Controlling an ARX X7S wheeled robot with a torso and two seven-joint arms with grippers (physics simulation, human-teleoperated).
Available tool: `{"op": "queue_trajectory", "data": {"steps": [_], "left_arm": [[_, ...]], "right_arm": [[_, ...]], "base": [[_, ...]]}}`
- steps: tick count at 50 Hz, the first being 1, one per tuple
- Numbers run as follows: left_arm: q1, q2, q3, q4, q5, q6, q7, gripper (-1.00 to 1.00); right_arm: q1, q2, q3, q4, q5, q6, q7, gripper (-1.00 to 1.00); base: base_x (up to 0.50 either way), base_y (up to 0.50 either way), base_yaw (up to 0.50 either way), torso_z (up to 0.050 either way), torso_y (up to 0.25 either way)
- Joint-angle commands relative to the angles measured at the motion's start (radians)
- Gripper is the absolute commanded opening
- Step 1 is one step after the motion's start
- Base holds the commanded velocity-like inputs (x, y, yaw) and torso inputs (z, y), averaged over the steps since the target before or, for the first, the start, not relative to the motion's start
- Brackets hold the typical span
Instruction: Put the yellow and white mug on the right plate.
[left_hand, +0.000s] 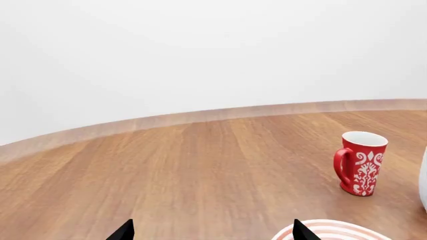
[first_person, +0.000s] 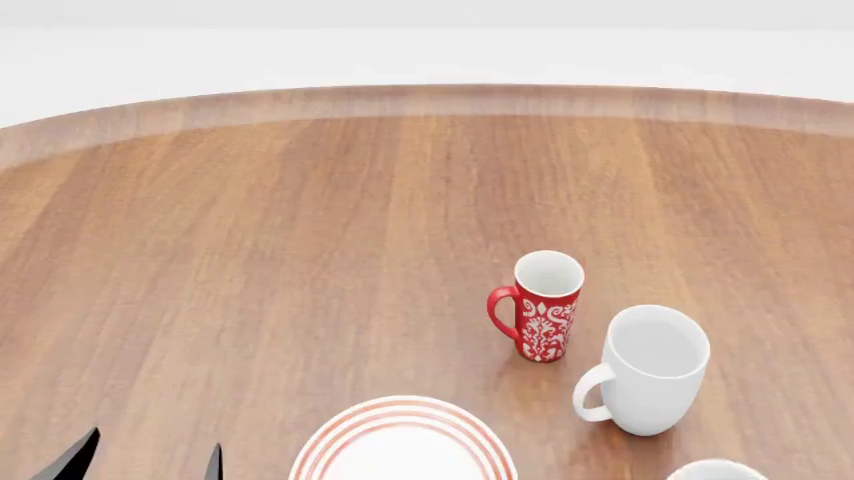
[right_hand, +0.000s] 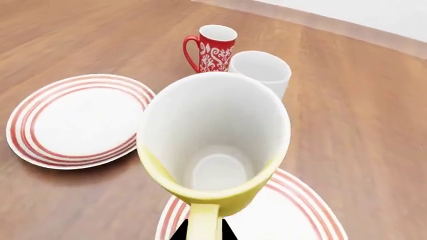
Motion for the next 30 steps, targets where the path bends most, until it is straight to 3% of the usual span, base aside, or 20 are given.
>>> {"op": "queue_trajectory", "data": {"steps": [1, 30], "left_arm": [[0.0, -0.002, 0.003, 0.001, -0.001, 0.001, -0.004, 1.0], [-0.001, -0.008, 0.013, 0.0, -0.01, 0.017, -0.001, 1.0]], "right_arm": [[0.04, -0.017, 0.006, 0.026, 0.017, 0.024, 0.028, -1.0], [0.118, -0.047, -0.026, 0.138, 0.034, 0.09, 0.071, -1.0]], "base": [[0.0, 0.0, 0.0, 0.0, 0.0], [0.0, 0.0, 0.0, 0.0, 0.0]]}}
